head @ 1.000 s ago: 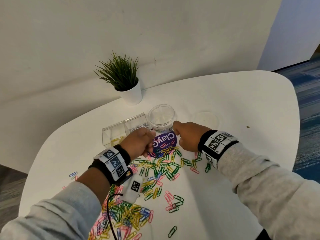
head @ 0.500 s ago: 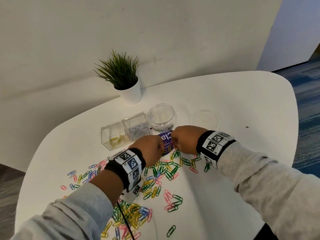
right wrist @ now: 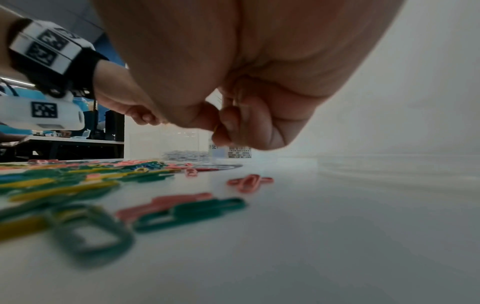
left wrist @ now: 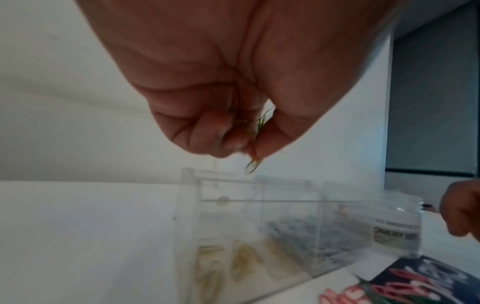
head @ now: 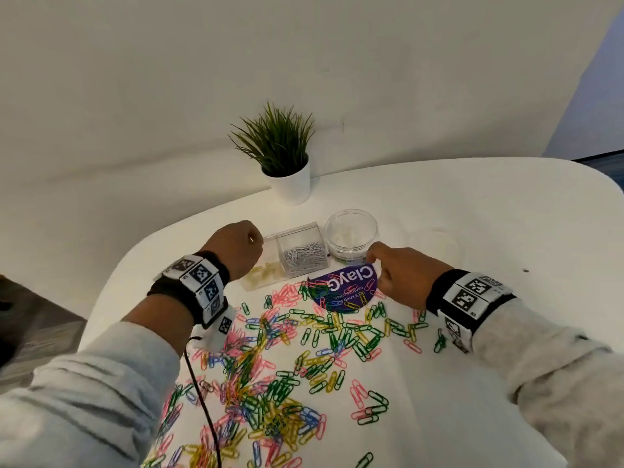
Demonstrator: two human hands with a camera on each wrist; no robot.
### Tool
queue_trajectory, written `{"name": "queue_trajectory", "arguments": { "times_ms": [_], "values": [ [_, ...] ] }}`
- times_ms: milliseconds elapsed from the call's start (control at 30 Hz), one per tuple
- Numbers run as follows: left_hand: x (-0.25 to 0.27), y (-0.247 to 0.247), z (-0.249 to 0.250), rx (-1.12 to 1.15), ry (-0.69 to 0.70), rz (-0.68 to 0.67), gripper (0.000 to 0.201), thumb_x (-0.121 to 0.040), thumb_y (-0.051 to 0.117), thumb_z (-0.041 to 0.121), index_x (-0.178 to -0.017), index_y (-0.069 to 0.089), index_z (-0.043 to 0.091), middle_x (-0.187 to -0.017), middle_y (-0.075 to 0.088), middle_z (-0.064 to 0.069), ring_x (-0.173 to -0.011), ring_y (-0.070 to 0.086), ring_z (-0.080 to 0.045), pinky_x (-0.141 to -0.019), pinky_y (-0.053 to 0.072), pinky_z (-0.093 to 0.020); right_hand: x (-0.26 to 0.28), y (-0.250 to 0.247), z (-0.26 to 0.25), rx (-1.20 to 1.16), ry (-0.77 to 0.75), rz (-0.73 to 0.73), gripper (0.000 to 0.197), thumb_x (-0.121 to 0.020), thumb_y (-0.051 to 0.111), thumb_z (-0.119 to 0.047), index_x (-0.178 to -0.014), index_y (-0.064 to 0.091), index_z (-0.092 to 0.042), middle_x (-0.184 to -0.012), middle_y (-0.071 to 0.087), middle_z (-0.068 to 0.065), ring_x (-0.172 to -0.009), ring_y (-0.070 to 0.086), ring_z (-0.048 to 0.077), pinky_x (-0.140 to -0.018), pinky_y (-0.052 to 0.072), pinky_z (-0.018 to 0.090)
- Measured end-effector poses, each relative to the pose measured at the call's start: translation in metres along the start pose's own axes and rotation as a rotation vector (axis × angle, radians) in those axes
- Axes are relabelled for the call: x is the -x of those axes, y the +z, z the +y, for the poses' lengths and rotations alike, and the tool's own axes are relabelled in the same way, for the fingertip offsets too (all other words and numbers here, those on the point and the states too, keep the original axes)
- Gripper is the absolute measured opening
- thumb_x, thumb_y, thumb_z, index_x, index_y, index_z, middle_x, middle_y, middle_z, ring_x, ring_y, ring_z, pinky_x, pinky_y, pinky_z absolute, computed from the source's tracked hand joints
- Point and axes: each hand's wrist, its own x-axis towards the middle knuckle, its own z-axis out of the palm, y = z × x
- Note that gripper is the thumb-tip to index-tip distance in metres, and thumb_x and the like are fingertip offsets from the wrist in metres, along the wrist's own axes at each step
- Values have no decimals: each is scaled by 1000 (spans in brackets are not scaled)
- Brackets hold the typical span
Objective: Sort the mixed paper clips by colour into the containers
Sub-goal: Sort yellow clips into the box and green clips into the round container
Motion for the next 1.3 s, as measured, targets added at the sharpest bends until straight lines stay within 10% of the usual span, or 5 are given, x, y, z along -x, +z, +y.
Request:
{"name": "queue_trajectory", "arguments": {
  "times_ms": [167, 567, 900, 1300],
  "values": [
    [-4, -4, -14, -94, 102, -92, 32, -97, 48, 22, -124, 65, 23, -128, 63, 0, -117, 58, -21, -101, 43, -30, -9, -11, -17, 40, -67, 89, 21, -99, 40, -12, -110, 57, -18, -105, 60, 2, -91, 56, 20, -78, 44, 32],
    [35, -13, -38, 92, 37, 159, 16, -91, 55, 18, -90, 67, 29, -85, 63, 13, -83, 58, -11, -69, 38, -21, -111, -4, -159, 149, -269, 3, 44, -91, 46, -2, -127, 54, -26, -121, 51, 5, -110, 54, 26, -94, 45, 36],
    [87, 24, -2, -51, 396, -112, 20, -97, 55, 29, -113, 68, 30, -104, 60, 9, -95, 59, -14, -85, 48, -28, -10, -23, -47, 229, -90, -115, 21, -95, 50, -18, -98, 68, -28, -102, 65, -8, -94, 60, 16, -86, 50, 35],
    [78, 78, 45, -153, 542, -169, 29, -98, 51, 31, -123, 66, 36, -118, 65, 9, -108, 58, -15, -87, 47, -29, 3, 4, -24, 248, -106, -120, 19, -94, 60, -32, -110, 71, -32, -110, 54, -2, -100, 58, 21, -81, 50, 32]
  ]
}}
